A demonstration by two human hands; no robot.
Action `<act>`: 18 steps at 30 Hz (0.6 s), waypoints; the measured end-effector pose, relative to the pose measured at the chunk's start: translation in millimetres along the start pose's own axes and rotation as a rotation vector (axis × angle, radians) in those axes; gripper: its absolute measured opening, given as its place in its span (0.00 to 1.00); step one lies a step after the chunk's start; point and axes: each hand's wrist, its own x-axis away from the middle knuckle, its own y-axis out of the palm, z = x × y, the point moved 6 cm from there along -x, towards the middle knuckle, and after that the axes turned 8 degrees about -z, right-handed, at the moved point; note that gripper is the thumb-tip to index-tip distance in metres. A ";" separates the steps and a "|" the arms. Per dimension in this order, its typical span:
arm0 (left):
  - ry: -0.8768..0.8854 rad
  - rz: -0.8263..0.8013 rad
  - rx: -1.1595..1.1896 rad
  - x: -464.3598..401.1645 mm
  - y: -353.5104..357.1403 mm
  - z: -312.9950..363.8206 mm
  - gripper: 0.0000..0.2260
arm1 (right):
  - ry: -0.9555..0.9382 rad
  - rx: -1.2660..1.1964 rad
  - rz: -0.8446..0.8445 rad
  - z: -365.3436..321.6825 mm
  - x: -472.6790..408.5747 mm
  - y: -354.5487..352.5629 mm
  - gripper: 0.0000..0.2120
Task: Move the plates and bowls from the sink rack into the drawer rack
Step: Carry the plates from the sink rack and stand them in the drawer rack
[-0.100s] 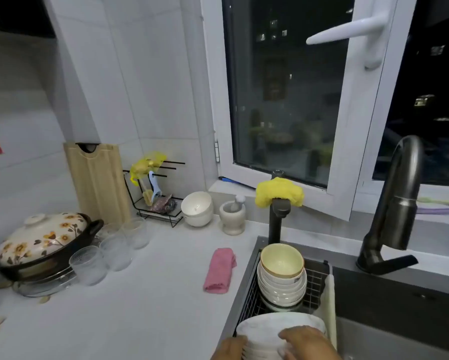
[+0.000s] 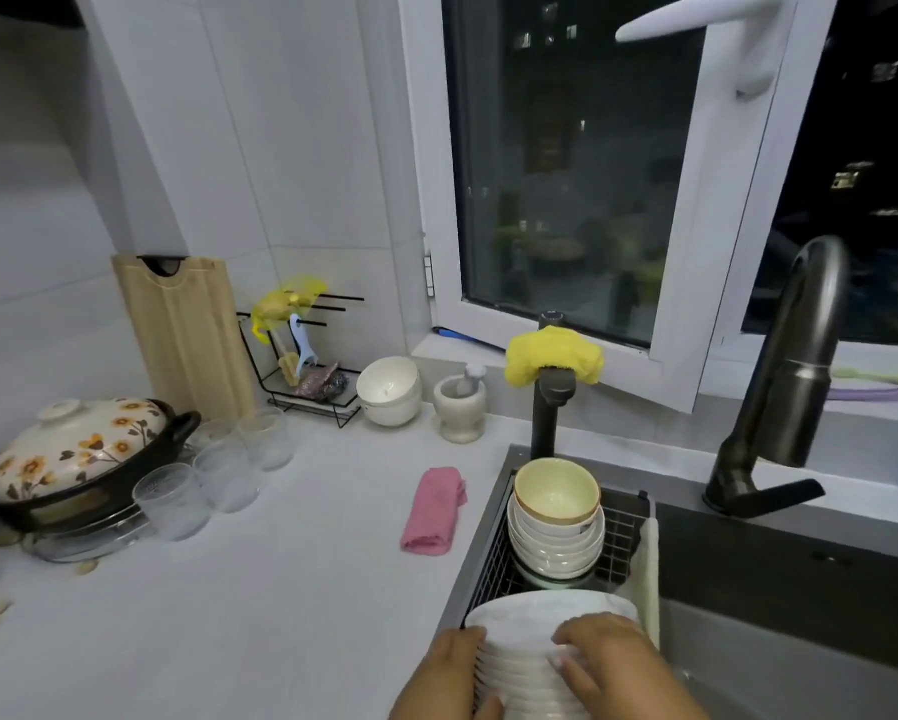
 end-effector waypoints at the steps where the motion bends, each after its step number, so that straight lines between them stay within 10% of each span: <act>1: 0.021 -0.083 -0.128 14.3 -3.5 21.8 0.24 | -0.005 0.077 -0.004 -5.1 -2.1 -6.4 0.22; 18: 0.155 0.044 -0.139 -7.0 24.3 37.0 0.09 | -0.311 -0.143 0.184 15.1 -5.7 6.8 0.09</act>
